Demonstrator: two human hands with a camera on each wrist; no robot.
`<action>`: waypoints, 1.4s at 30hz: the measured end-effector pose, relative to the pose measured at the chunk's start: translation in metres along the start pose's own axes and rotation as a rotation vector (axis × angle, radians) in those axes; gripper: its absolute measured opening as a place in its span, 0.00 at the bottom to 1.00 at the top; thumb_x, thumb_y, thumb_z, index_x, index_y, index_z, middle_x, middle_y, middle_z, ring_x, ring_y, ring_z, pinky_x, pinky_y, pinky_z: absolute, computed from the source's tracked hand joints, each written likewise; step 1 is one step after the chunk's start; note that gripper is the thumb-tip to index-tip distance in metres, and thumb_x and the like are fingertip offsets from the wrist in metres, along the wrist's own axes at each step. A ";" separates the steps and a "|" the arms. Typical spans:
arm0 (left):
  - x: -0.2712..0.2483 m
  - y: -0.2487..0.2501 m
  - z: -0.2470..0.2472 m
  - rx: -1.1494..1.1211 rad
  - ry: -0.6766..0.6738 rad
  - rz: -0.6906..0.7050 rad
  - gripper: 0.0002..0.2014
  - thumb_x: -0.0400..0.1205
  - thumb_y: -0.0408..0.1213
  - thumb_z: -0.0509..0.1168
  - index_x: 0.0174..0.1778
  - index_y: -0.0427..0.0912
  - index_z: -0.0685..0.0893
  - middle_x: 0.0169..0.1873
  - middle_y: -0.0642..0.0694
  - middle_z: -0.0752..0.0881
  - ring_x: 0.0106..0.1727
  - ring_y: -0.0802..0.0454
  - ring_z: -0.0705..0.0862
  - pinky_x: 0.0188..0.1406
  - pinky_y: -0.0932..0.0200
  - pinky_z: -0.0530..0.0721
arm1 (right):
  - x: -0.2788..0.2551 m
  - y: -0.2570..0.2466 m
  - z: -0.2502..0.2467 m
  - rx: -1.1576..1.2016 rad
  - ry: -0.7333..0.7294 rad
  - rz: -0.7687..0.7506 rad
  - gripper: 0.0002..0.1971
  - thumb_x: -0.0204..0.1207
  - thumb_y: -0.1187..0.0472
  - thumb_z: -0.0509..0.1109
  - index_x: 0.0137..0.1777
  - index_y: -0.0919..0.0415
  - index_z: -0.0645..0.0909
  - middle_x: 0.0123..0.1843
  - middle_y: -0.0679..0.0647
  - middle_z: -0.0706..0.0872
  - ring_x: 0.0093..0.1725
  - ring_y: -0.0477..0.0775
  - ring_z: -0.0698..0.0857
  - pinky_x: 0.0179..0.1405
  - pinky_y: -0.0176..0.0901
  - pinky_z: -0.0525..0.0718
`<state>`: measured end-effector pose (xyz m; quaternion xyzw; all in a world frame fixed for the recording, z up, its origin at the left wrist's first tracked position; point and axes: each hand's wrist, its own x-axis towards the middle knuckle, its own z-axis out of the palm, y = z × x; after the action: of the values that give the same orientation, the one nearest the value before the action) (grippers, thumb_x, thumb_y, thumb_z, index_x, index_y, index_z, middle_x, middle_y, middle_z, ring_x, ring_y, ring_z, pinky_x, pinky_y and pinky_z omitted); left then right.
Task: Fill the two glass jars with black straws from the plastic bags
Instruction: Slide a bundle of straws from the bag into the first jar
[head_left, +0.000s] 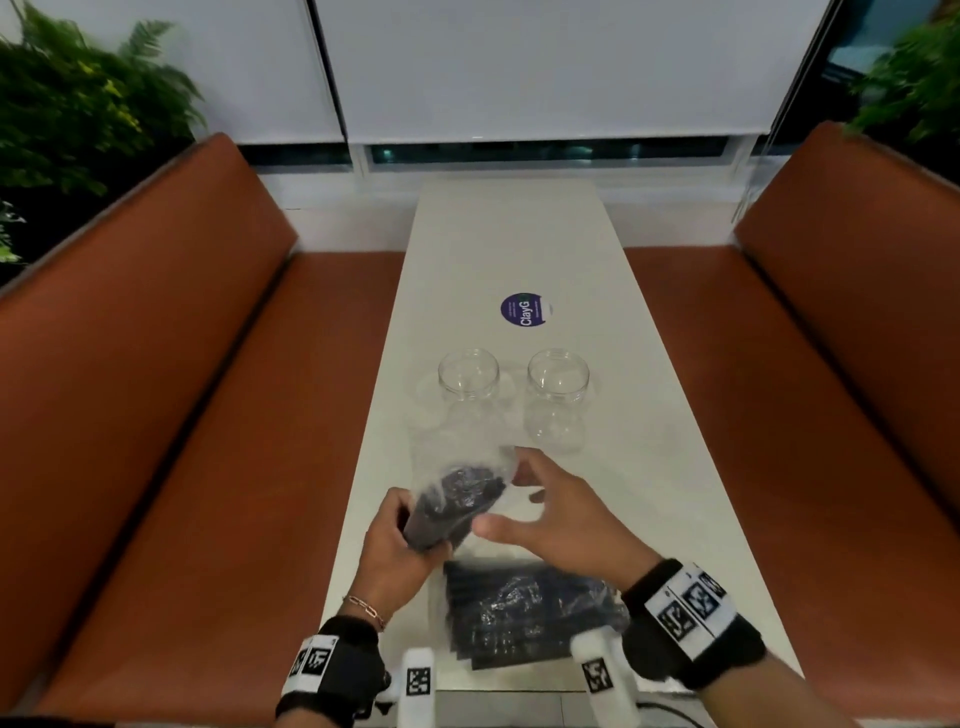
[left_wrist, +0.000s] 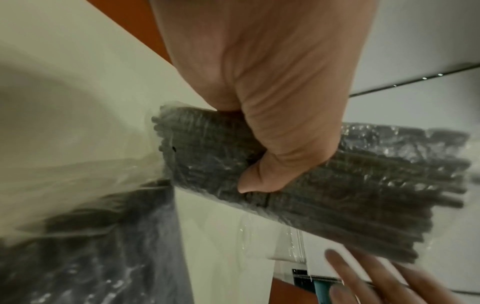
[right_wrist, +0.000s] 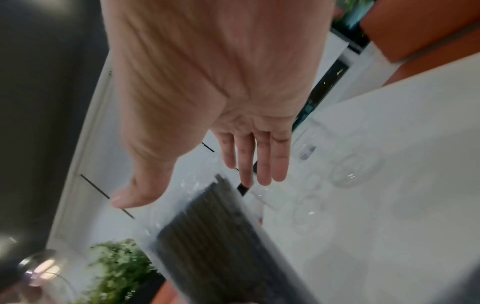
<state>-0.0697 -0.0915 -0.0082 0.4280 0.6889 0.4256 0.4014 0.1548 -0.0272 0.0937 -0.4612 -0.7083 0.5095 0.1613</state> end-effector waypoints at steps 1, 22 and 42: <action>-0.001 -0.004 -0.002 -0.038 0.006 -0.008 0.26 0.70 0.15 0.79 0.58 0.36 0.78 0.52 0.38 0.90 0.53 0.43 0.90 0.44 0.53 0.93 | 0.010 -0.009 0.005 0.026 -0.013 -0.014 0.42 0.64 0.27 0.80 0.77 0.40 0.74 0.69 0.35 0.85 0.69 0.37 0.83 0.71 0.43 0.82; -0.009 -0.012 -0.026 -0.221 0.136 0.022 0.23 0.63 0.26 0.89 0.53 0.41 0.93 0.46 0.49 0.97 0.47 0.56 0.96 0.46 0.61 0.92 | 0.020 -0.108 0.035 -0.699 0.258 -0.728 0.12 0.74 0.48 0.81 0.56 0.47 0.93 0.56 0.44 0.93 0.55 0.54 0.87 0.58 0.52 0.84; -0.014 -0.014 -0.026 -0.221 0.114 0.044 0.21 0.63 0.30 0.90 0.50 0.39 0.94 0.42 0.45 0.97 0.45 0.49 0.96 0.44 0.56 0.93 | 0.012 -0.136 0.062 -0.873 0.318 -0.674 0.10 0.71 0.46 0.83 0.49 0.48 0.93 0.46 0.50 0.90 0.49 0.58 0.84 0.53 0.51 0.79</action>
<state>-0.0931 -0.1143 -0.0102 0.3712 0.6501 0.5313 0.3967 0.0393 -0.0605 0.1826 -0.3050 -0.9279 0.0148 0.2141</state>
